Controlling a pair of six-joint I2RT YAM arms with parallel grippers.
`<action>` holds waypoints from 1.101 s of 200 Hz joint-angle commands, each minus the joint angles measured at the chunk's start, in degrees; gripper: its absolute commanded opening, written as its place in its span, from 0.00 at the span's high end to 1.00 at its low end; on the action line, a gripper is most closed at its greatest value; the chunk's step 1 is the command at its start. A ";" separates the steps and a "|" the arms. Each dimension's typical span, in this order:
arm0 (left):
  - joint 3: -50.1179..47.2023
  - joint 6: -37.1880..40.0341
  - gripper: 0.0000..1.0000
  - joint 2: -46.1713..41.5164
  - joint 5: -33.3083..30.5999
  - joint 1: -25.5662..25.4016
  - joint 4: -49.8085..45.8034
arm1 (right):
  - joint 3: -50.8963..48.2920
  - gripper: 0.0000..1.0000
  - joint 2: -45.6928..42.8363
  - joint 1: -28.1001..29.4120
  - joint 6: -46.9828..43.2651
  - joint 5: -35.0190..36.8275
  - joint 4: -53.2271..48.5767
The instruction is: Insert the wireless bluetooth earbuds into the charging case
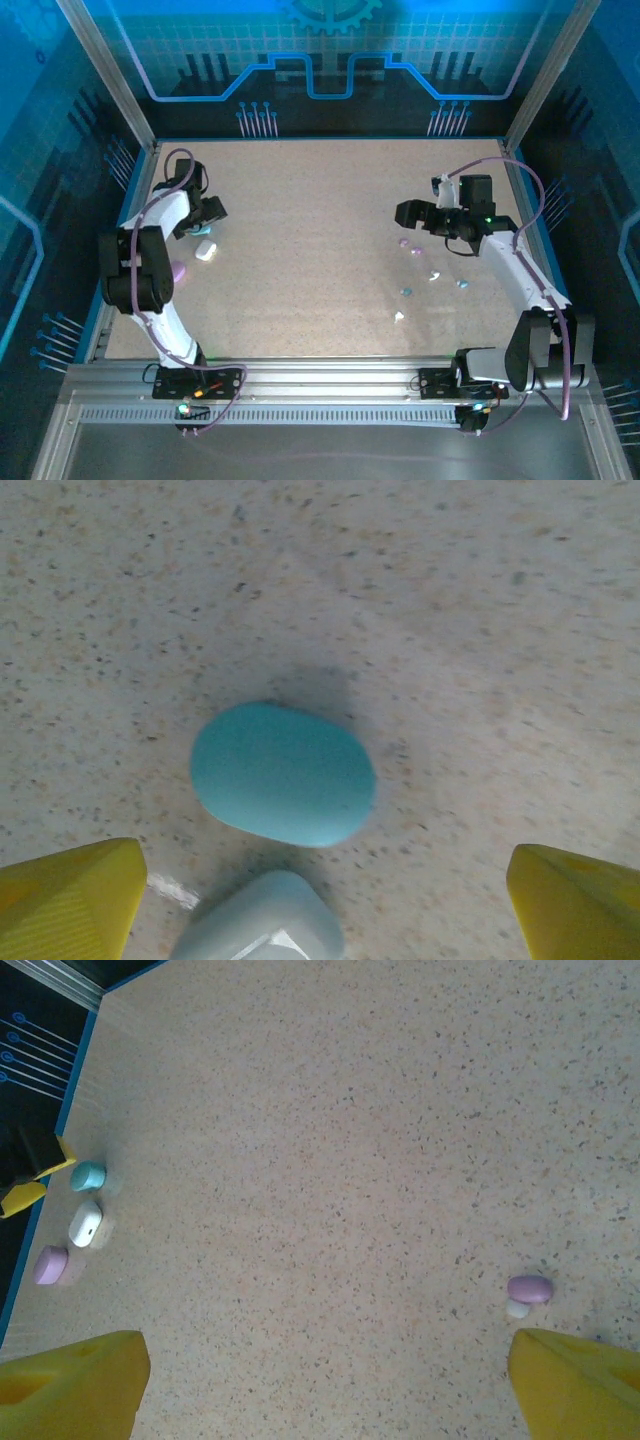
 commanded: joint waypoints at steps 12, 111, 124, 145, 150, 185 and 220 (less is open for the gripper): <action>4.15 1.16 0.06 3.94 -3.69 1.16 -4.99 | 1.97 0.06 1.37 1.25 -0.15 -0.03 -3.82; 7.99 6.51 0.17 11.29 -0.71 2.42 -4.38 | 3.43 0.06 4.18 1.42 -0.63 0.01 -7.02; 8.18 7.36 0.20 11.69 -0.04 2.36 -4.20 | 3.41 0.06 4.34 1.47 -0.63 -0.02 -7.27; 8.35 8.68 0.24 11.97 1.14 2.38 -3.98 | 3.51 0.06 4.39 1.48 -0.74 -0.13 -7.44; 8.32 8.79 0.24 11.97 1.37 2.41 -3.95 | 3.54 0.06 4.39 1.45 -0.74 -0.13 -7.55; 8.00 9.61 0.26 12.18 2.23 2.38 -3.86 | 3.61 0.06 4.74 1.49 -0.74 -0.30 -8.14; 8.35 10.65 0.33 13.05 3.69 2.43 -4.07 | 3.66 0.06 4.74 1.45 -1.18 -0.17 -8.91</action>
